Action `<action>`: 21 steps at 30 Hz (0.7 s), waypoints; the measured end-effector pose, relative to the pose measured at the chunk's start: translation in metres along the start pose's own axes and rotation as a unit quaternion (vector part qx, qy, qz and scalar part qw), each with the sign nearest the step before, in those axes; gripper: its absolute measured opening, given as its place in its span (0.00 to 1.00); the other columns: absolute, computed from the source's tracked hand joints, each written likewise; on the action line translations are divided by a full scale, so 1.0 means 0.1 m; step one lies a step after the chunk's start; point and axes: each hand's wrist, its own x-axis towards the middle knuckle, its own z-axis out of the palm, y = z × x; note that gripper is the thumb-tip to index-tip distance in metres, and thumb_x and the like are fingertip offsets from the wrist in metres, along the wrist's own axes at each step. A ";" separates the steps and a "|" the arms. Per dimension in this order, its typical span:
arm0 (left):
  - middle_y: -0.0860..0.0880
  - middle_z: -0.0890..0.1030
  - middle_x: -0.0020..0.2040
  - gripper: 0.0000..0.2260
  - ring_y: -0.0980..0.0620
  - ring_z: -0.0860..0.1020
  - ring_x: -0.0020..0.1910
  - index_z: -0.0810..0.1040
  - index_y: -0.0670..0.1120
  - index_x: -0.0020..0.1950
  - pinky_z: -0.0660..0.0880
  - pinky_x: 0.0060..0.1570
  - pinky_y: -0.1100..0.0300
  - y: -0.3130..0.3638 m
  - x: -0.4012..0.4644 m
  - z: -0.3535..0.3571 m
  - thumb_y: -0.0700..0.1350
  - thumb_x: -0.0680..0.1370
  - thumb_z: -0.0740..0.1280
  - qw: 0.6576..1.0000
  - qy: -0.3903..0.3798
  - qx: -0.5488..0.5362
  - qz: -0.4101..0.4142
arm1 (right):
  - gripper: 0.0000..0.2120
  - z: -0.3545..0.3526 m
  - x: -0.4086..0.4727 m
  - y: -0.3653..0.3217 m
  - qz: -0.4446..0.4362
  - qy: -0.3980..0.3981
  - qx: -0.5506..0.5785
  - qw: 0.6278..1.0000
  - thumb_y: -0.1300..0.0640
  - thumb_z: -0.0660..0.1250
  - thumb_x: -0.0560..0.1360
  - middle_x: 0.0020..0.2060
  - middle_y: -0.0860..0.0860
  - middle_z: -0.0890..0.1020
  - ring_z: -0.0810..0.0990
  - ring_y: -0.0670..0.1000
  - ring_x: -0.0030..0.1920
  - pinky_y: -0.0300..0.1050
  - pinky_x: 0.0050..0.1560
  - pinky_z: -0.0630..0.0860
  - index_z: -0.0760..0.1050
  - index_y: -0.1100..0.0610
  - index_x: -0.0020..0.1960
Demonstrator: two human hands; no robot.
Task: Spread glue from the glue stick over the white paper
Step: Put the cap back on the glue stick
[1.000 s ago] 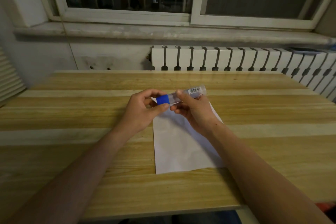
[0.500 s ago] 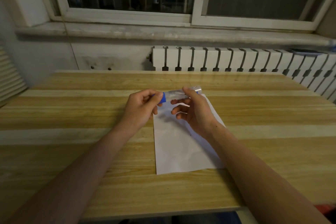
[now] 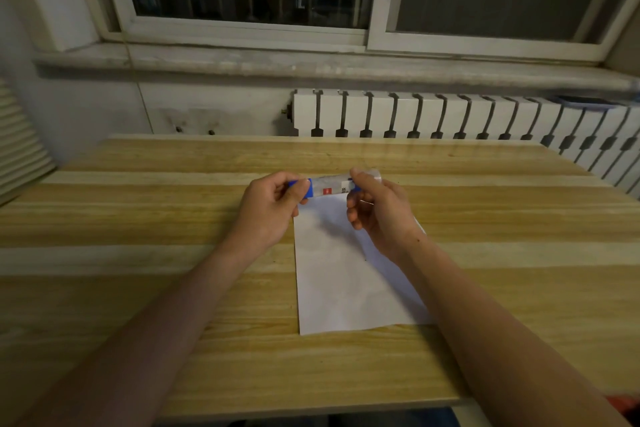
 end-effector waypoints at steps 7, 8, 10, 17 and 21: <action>0.54 0.81 0.34 0.04 0.55 0.76 0.32 0.80 0.51 0.48 0.72 0.31 0.64 -0.02 0.01 -0.02 0.48 0.80 0.66 0.999 0.025 0.002 0.034 | 0.16 0.02 -0.02 -0.03 0.019 -0.006 -0.026 0.999 0.47 0.72 0.76 0.28 0.56 0.77 0.73 0.54 0.24 0.41 0.23 0.68 0.78 0.60 0.44; 0.53 0.80 0.33 0.06 0.55 0.76 0.32 0.80 0.51 0.49 0.72 0.31 0.63 -0.01 0.01 -0.03 0.50 0.80 0.65 0.999 0.033 0.005 0.040 | 0.17 0.04 -0.03 -0.03 0.026 -0.010 -0.025 0.999 0.46 0.71 0.76 0.29 0.57 0.77 0.74 0.55 0.25 0.42 0.24 0.69 0.78 0.61 0.46; 0.51 0.78 0.33 0.08 0.54 0.75 0.31 0.79 0.51 0.49 0.73 0.30 0.62 0.02 0.00 -0.05 0.53 0.81 0.64 0.998 0.048 -0.001 0.042 | 0.18 0.06 -0.05 -0.03 0.034 -0.020 -0.035 0.999 0.46 0.70 0.77 0.31 0.57 0.78 0.75 0.55 0.27 0.43 0.26 0.70 0.79 0.63 0.50; 0.51 0.73 0.29 0.17 0.55 0.70 0.27 0.79 0.42 0.49 0.69 0.26 0.61 0.09 0.05 -0.14 0.55 0.81 0.61 0.989 0.143 -0.046 0.000 | 0.05 0.25 -0.13 0.05 -0.067 0.005 -0.197 0.978 0.57 0.72 0.77 0.45 0.57 0.84 0.81 0.50 0.37 0.45 0.36 0.78 0.81 0.57 0.52; 0.47 0.72 0.29 0.19 0.53 0.69 0.25 0.78 0.37 0.47 0.68 0.24 0.60 0.10 0.10 -0.21 0.54 0.82 0.61 0.980 0.177 -0.087 -0.028 | 0.07 0.33 -0.11 0.08 -0.137 -0.005 -0.329 0.934 0.52 0.73 0.76 0.43 0.48 0.84 0.80 0.47 0.41 0.37 0.38 0.76 0.83 0.52 0.53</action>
